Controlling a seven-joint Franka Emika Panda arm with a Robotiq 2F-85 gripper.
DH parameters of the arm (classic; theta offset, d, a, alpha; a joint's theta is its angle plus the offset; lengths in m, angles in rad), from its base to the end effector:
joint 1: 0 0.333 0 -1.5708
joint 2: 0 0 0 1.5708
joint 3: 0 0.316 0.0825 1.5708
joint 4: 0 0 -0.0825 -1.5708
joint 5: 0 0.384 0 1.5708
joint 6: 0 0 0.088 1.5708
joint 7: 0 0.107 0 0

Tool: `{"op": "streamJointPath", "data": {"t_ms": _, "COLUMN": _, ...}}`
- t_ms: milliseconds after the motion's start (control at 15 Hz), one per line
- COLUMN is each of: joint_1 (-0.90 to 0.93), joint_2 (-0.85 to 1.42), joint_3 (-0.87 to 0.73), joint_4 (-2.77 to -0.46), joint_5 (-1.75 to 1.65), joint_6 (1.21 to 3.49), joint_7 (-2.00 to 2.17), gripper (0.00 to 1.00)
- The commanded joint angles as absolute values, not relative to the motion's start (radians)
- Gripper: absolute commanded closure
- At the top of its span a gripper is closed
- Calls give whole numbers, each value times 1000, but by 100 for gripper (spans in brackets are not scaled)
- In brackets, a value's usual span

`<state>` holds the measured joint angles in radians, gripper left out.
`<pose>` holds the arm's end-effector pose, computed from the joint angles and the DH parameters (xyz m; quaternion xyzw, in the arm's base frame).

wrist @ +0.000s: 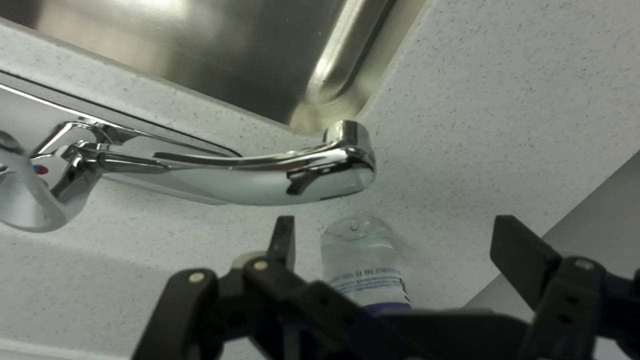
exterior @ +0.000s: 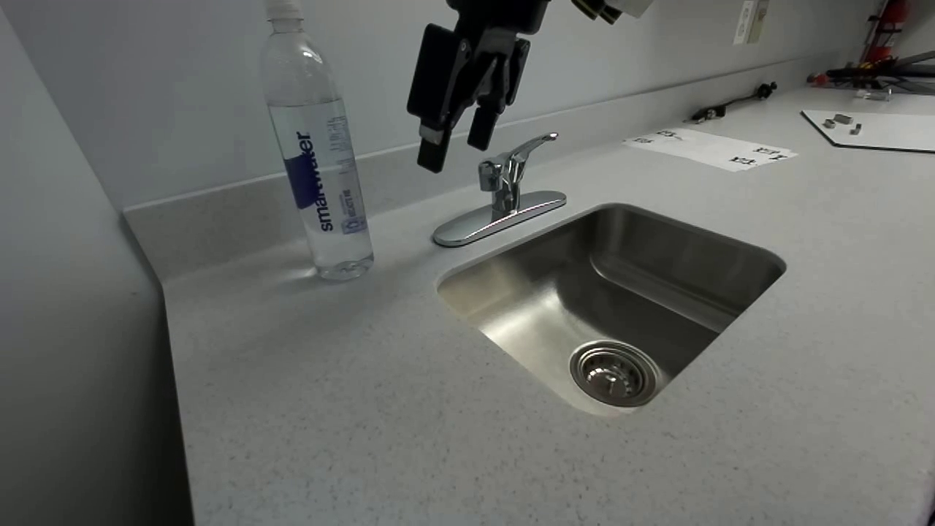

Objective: Move the faucet to the right

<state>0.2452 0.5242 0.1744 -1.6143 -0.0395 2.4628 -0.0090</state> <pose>0.6604 0.2741 0.3596 -0.9645 -0.2044 -0.1566 0.0594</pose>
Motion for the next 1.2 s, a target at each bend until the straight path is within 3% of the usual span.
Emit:
{"op": "streamJointPath", "data": {"t_ms": 0, "joint_1": 281, "joint_2": 577, "joint_3": 141, "joint_4": -1541, "joint_5": -73, "joint_6": 2464, "joint_7": 44, "gripper": 0}}
{"op": "streamJointPath", "data": {"t_ms": 1133, "joint_1": 289, "joint_2": 594, "joint_3": 127, "joint_4": -1545, "joint_5": -112, "joint_6": 2317, "joint_7": 12, "gripper": 0}}
